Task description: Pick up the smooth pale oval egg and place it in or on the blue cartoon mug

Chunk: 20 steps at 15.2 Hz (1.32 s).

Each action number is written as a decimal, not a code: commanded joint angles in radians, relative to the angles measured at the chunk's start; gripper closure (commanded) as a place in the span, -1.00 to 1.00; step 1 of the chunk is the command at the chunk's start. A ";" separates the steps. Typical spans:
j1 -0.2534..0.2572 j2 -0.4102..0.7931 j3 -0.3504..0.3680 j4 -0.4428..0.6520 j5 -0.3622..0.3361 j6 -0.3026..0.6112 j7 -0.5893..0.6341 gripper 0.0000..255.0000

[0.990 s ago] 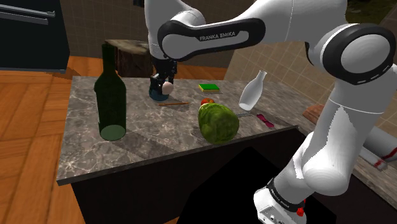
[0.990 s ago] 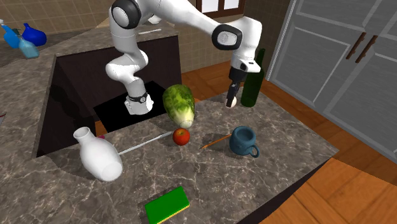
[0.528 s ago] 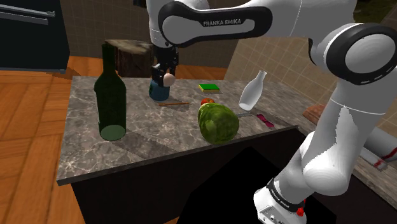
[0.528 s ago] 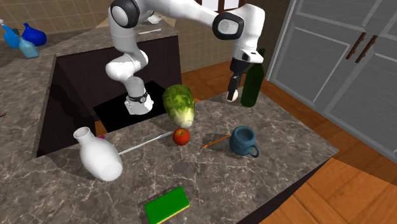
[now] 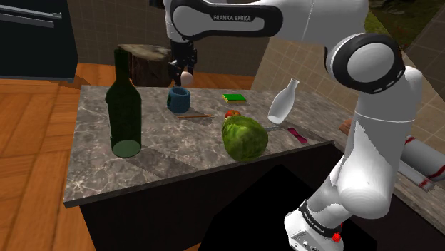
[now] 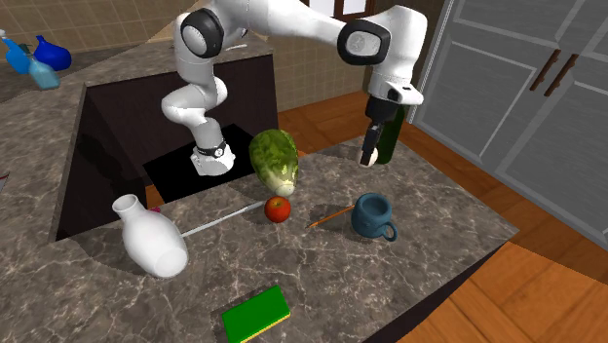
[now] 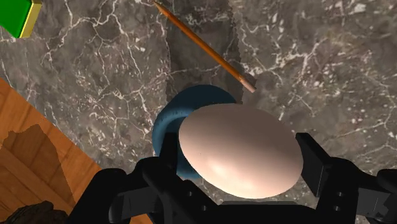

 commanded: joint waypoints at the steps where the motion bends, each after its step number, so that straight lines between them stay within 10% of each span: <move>1: -0.005 0.075 -0.012 0.115 -0.010 -0.031 -0.035 1.00; 5: -0.004 0.263 -0.037 0.414 -0.027 -0.123 -0.115 1.00; 7: 0.019 0.459 -0.062 0.750 -0.039 -0.244 -0.189 1.00; 20: -0.025 0.363 -0.049 0.408 -0.039 -0.013 -0.111 1.00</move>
